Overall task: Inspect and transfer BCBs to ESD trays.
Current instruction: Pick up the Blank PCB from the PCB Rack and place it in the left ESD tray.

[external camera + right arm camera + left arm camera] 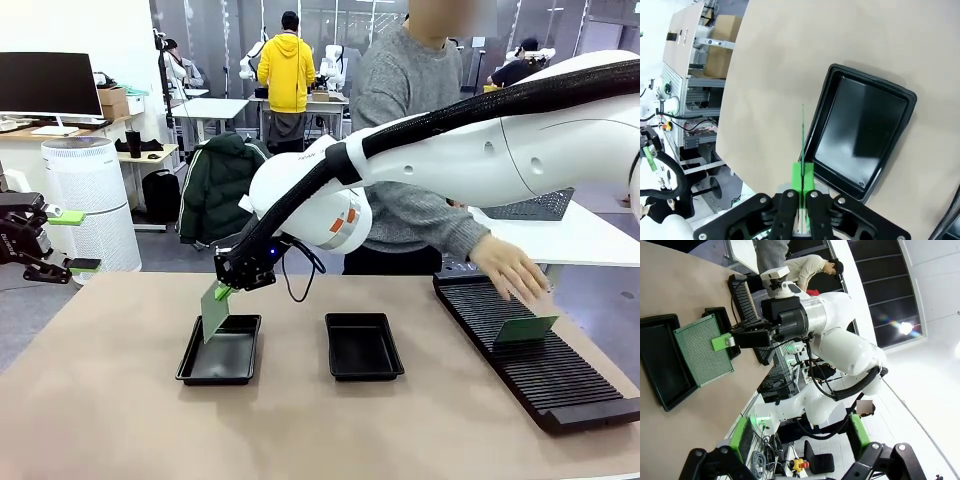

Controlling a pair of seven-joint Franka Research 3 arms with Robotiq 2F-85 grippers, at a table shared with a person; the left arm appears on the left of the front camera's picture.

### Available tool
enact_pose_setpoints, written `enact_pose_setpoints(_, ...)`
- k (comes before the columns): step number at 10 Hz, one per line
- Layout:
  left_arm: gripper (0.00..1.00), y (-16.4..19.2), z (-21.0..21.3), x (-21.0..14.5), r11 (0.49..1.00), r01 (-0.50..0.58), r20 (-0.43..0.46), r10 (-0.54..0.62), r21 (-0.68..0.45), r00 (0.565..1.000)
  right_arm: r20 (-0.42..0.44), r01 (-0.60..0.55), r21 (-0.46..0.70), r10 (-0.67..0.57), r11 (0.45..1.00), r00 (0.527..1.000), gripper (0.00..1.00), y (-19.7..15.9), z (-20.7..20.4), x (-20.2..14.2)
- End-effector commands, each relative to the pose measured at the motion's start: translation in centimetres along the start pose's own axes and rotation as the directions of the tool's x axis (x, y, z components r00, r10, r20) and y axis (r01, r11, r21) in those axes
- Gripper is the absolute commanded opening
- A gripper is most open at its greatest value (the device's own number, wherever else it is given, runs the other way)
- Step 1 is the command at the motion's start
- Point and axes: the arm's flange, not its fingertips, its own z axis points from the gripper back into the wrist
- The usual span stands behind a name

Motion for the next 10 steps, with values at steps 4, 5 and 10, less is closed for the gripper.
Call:
enact_pose_setpoints(4,1.00,-0.1,0.0,0.0,1.000,-0.001,0.000,0.001,-0.002,1.000,-0.018,0.058,-0.007,-0.058,0.998,0.998,0.02,0.0,0.1,-0.2)
enact_pose_setpoints(5,1.00,-0.1,0.0,0.0,1.000,-0.001,0.000,0.001,-0.002,1.000,-0.018,0.058,-0.007,-0.058,0.998,0.998,0.02,0.0,0.1,-0.2)
enact_pose_setpoints(10,1.00,-0.1,0.0,0.0,1.000,-0.001,0.000,0.001,-0.002,1.000,0.041,0.153,-0.005,-0.153,0.988,0.987,0.02,-0.3,-1.3,0.3)
